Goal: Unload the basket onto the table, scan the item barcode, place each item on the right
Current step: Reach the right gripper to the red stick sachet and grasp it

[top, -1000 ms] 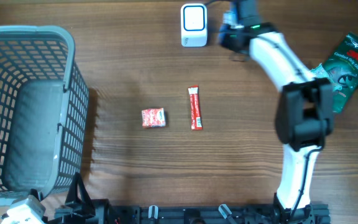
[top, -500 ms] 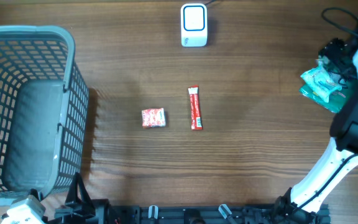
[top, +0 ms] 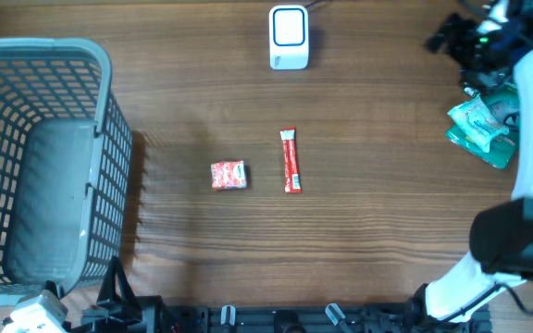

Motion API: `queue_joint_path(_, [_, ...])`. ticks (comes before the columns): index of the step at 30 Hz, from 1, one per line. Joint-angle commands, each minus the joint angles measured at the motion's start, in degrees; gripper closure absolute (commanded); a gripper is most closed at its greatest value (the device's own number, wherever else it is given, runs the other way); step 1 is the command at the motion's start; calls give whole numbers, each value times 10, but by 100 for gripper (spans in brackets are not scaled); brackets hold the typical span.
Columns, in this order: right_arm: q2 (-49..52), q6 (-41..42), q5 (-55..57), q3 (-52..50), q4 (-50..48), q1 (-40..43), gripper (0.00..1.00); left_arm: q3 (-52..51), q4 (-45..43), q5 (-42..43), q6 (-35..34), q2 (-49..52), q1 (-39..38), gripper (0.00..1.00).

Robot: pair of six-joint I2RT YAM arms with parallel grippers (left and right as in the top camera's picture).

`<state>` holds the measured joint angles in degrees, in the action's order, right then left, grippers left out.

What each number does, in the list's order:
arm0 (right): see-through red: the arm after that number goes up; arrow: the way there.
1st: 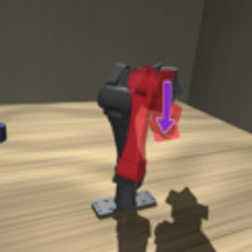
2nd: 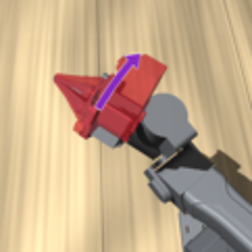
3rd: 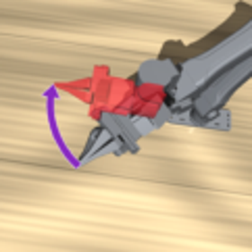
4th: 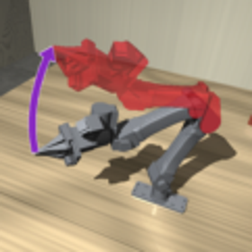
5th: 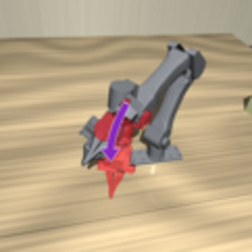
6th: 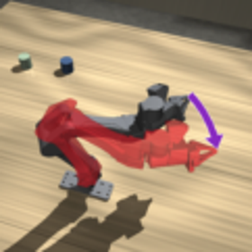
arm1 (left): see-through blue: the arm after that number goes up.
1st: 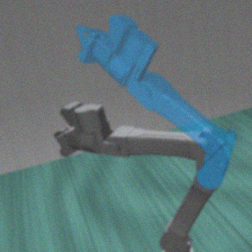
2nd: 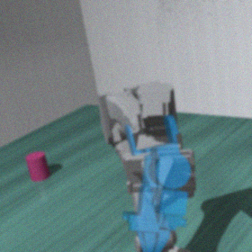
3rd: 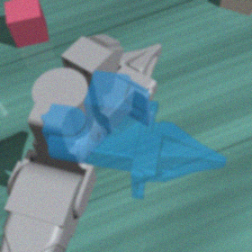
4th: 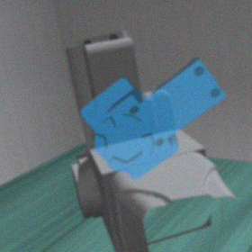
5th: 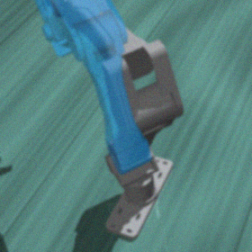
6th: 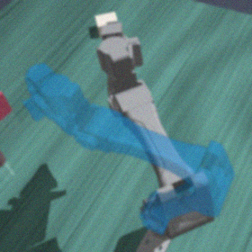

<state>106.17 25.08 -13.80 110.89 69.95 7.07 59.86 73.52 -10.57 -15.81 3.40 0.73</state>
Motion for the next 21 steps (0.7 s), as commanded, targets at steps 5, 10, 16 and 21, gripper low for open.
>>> queue_joint_path(5, [9, 19, -7, -86, 2, -175, 0, 0, -2, 3, -1, -4, -3, 0])
queue_joint_path(10, [9, -16, -7, -210, -108, -266, 2, 0, -2, 3, -1, -4, -3, 0])
queue_joint_path(16, [23, -93, -7, -315, -264, -289, 14, 0, -2, 3, -1, -4, -3, 0])
queue_joint_path(21, [80, -130, -97, -319, -300, -296, 21, 0, -2, 3, -1, -4, -3, 0])
